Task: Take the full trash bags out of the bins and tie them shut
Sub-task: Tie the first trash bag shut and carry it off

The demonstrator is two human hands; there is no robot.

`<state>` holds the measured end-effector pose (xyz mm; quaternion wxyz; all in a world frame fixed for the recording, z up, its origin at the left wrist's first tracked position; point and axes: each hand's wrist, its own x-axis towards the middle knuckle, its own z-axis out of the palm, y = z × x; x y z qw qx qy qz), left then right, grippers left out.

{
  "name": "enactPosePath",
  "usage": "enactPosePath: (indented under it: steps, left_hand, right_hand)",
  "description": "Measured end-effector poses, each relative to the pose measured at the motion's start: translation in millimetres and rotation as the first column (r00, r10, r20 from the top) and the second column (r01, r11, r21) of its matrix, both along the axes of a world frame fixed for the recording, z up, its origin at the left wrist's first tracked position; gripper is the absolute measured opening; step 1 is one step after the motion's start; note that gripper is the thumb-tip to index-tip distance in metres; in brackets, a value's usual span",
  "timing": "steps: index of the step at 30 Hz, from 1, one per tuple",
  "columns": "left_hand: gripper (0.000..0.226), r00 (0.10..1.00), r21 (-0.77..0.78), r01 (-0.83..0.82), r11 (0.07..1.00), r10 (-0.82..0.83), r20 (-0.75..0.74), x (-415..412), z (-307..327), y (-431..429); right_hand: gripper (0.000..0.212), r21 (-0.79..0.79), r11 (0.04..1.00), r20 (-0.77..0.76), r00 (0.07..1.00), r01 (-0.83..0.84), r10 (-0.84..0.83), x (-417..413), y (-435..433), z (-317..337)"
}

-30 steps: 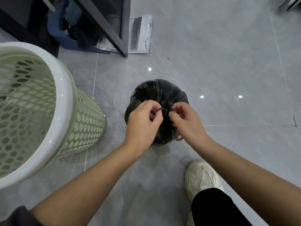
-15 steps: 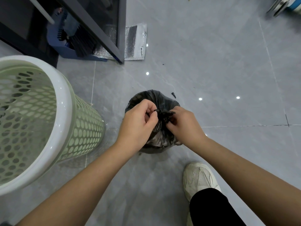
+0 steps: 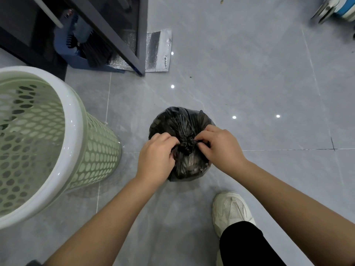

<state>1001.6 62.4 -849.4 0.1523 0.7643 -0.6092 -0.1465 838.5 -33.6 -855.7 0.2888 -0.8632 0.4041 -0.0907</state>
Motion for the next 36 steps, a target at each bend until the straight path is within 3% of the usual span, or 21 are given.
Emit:
enactPosePath:
  steps: [4,7,15,24,36]
  left_hand:
    - [0.005,0.997,-0.068,-0.053,0.996,0.049,-0.065,-0.6,33.3,-1.1]
    - [0.006,0.997,-0.040,-0.045,0.998,0.042,-0.065,-3.7,86.7,-0.6]
    - [0.010,0.981,0.016,-0.041,0.999,0.043,-0.190,-37.5,275.6,-15.3]
    - [0.011,0.976,0.024,0.000,1.000,0.005,-0.217,-99.9,485.4,-58.7]
    - [0.011,0.973,-0.046,0.083,0.995,-0.091,-0.214,-190.4,624.1,-150.0]
  right_hand:
    - [0.006,-0.011,1.000,-0.036,0.999,0.000,0.000,-4.8,-11.0,33.1]
    - [0.019,0.005,1.000,-0.021,1.000,-0.008,0.008,-10.9,-14.3,82.2]
    - [0.015,0.052,0.996,0.090,0.993,0.070,-0.074,-59.9,-17.2,270.5]
    - [0.012,0.118,0.972,0.151,0.964,0.203,-0.220,-130.4,-40.1,477.1]
    - [0.010,0.081,0.953,0.129,0.945,0.291,-0.300,-226.3,-110.8,627.8]
